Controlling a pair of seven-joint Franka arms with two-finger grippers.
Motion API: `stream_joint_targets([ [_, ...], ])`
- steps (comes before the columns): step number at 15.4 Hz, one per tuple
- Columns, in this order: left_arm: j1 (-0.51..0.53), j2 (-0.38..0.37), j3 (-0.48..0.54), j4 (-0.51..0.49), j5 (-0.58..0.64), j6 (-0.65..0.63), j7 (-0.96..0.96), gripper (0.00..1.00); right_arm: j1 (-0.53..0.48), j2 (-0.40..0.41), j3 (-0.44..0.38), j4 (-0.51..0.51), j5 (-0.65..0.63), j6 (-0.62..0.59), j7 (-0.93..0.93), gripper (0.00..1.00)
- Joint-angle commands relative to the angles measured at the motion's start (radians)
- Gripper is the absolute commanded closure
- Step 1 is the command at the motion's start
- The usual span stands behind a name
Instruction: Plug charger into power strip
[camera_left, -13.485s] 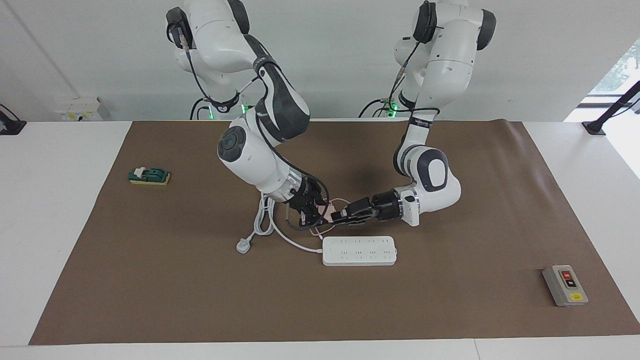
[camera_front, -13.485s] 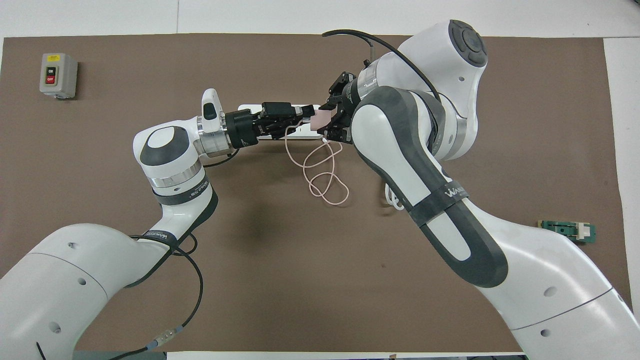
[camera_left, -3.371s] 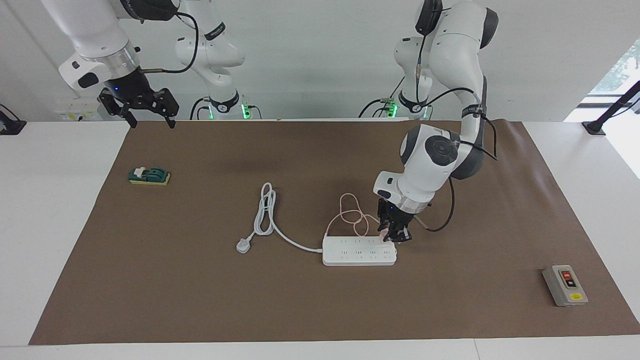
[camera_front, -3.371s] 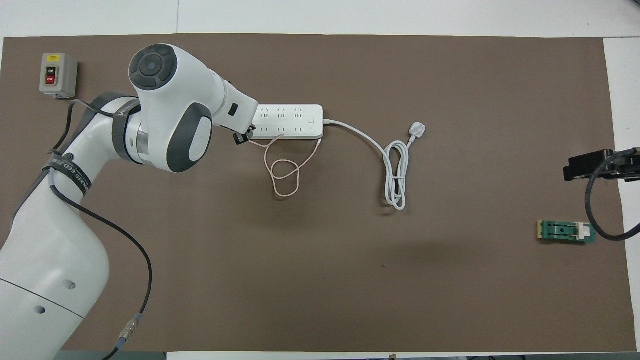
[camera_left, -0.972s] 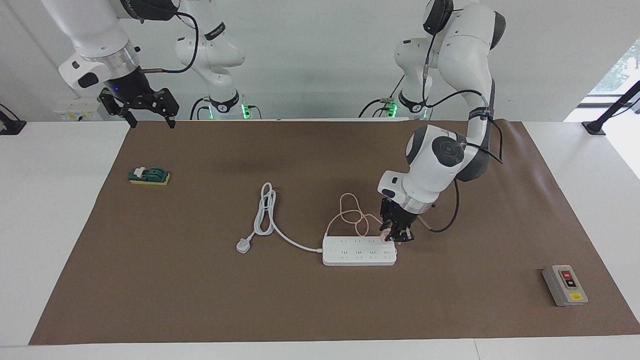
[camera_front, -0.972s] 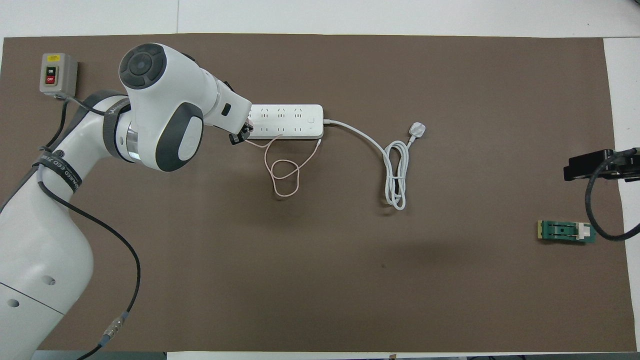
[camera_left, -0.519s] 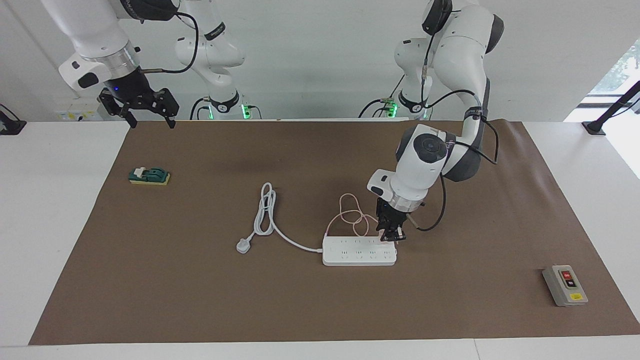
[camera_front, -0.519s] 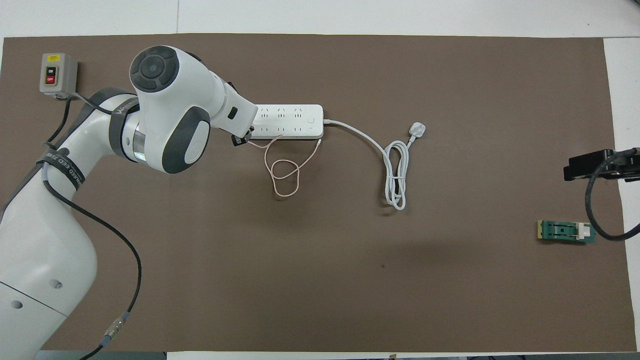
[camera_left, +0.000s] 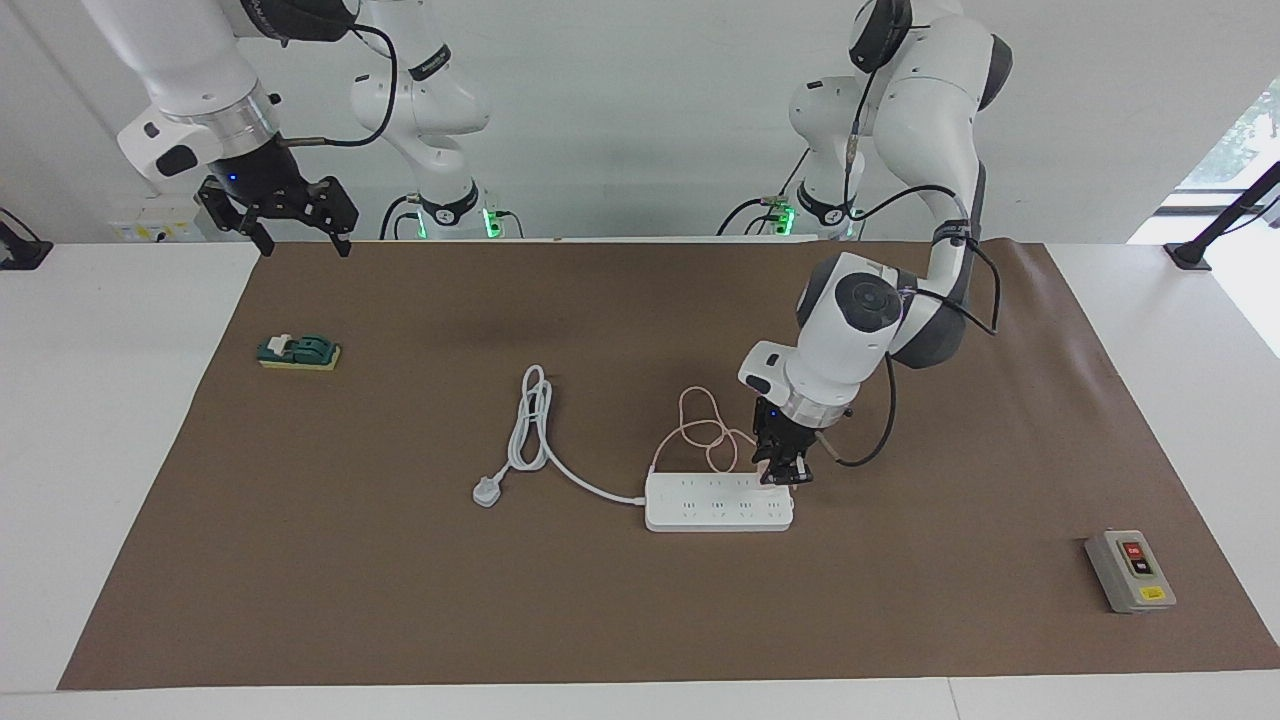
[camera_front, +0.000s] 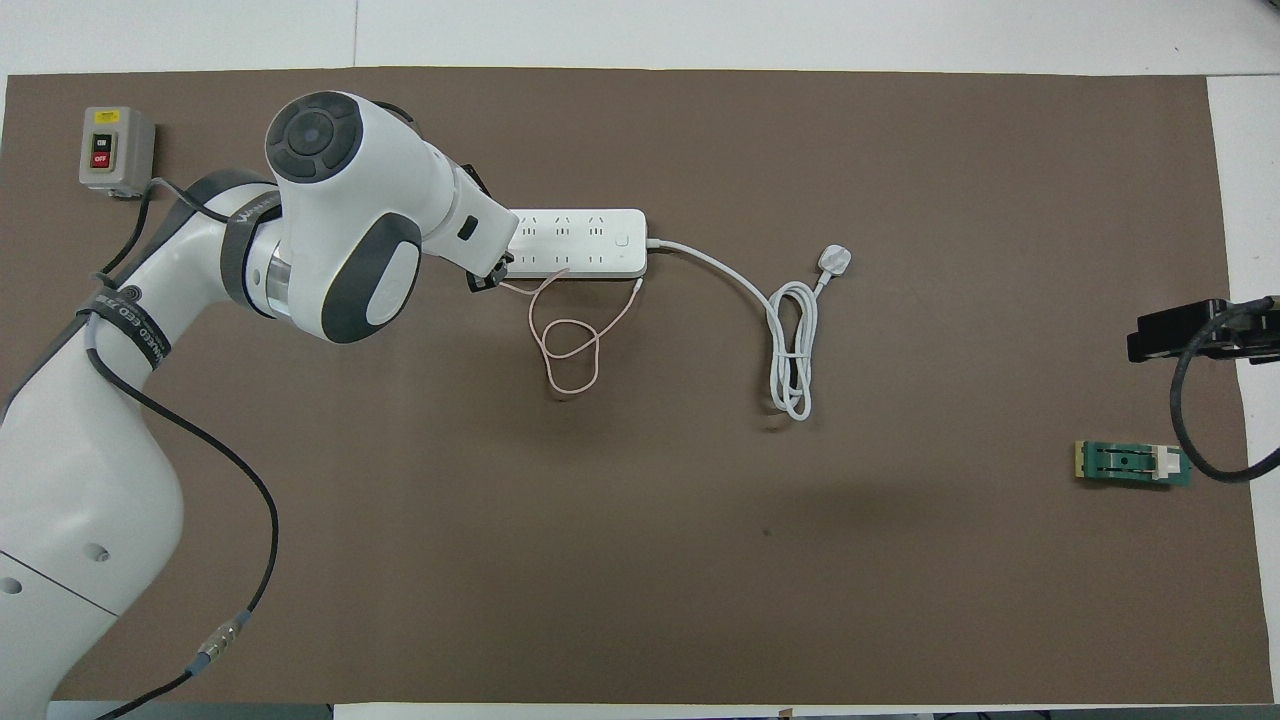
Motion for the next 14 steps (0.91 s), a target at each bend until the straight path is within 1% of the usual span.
stream_joint_targets([
  [1,0.067,0.094,-0.049,-0.009,0.088,0.03,0.055,1.0,-0.007,-0.002,0.006,0.004,-0.009,-0.016,0.014,0.0],
  [3,0.11,0.117,-0.107,-0.007,0.113,0.028,0.093,1.0,-0.007,-0.002,0.006,0.004,-0.009,-0.016,0.014,0.0],
  [4,0.129,0.126,-0.132,-0.007,0.143,0.028,0.094,1.0,-0.007,-0.002,0.006,0.004,-0.009,-0.016,0.014,0.0],
  [5,0.129,0.132,-0.139,-0.007,0.168,0.03,0.092,1.0,-0.007,-0.002,0.006,0.004,-0.009,-0.016,0.014,0.0],
  [7,0.132,0.131,-0.139,-0.01,0.174,0.034,0.089,1.0,-0.007,-0.002,0.006,0.004,-0.009,-0.016,0.014,0.0],
  [10,0.179,0.131,-0.144,-0.046,0.174,0.062,0.091,1.0,-0.007,-0.002,0.006,0.004,-0.009,-0.016,0.014,0.0],
  [14,0.202,0.123,-0.143,-0.06,0.179,0.07,0.092,1.0,-0.007,-0.002,0.006,0.004,-0.009,-0.016,0.014,0.0],
])
